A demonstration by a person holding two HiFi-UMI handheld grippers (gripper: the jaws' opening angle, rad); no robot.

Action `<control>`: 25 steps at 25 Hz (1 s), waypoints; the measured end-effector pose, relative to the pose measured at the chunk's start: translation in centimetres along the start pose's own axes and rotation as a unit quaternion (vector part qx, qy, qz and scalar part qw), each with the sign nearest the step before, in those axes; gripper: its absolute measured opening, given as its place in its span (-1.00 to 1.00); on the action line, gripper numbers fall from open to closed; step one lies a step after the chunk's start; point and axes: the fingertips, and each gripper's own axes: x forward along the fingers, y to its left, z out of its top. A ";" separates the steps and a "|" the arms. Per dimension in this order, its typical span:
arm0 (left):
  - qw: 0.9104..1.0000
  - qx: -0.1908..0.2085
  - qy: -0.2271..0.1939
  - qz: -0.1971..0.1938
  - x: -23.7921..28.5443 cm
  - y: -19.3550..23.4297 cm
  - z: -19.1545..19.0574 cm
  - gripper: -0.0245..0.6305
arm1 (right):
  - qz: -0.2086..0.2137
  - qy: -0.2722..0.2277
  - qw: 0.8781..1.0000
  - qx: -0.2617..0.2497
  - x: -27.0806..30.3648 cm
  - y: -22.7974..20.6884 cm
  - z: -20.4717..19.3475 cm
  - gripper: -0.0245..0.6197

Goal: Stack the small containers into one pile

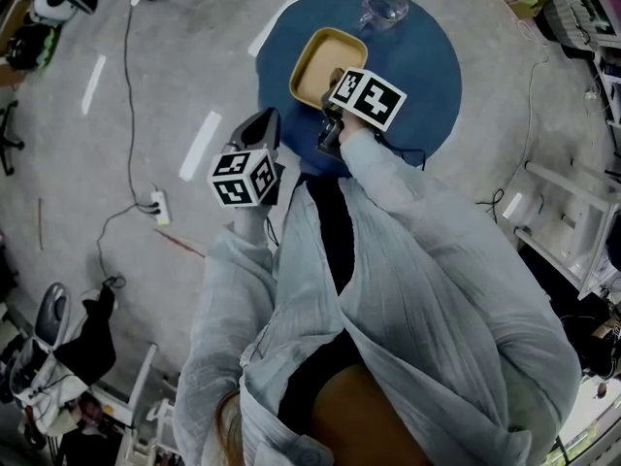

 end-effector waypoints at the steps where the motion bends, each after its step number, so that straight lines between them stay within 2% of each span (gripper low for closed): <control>1: 1.000 0.001 0.001 0.000 0.0 0.0 0.0 -0.89 | 0.008 0.000 1.000 -0.003 0.0 0.4 0.0 -0.36; 4: 1.000 0.003 0.002 -0.002 -0.1 0.0 -0.1 -0.89 | 0.027 -0.011 1.000 -0.003 -0.5 0.8 0.3 -0.10; 9: 1.000 0.005 0.000 -0.007 0.0 -0.2 -0.3 -0.89 | 0.046 -0.030 0.998 -0.013 -1.0 0.4 1.0 0.08; 13: 1.000 0.011 0.004 -0.014 0.2 -0.7 -0.4 -0.89 | 0.088 -0.033 0.996 -0.012 -1.0 0.8 0.9 0.56; 19: 1.000 0.025 -0.012 -0.014 0.1 -1.8 0.7 -0.89 | 0.116 -0.028 0.991 -0.053 -1.7 0.1 0.9 0.58; 25: 0.999 0.022 -0.039 0.002 -0.6 -3.1 2.3 -0.89 | 0.126 -0.052 0.983 -0.127 -3.5 -0.7 2.8 0.57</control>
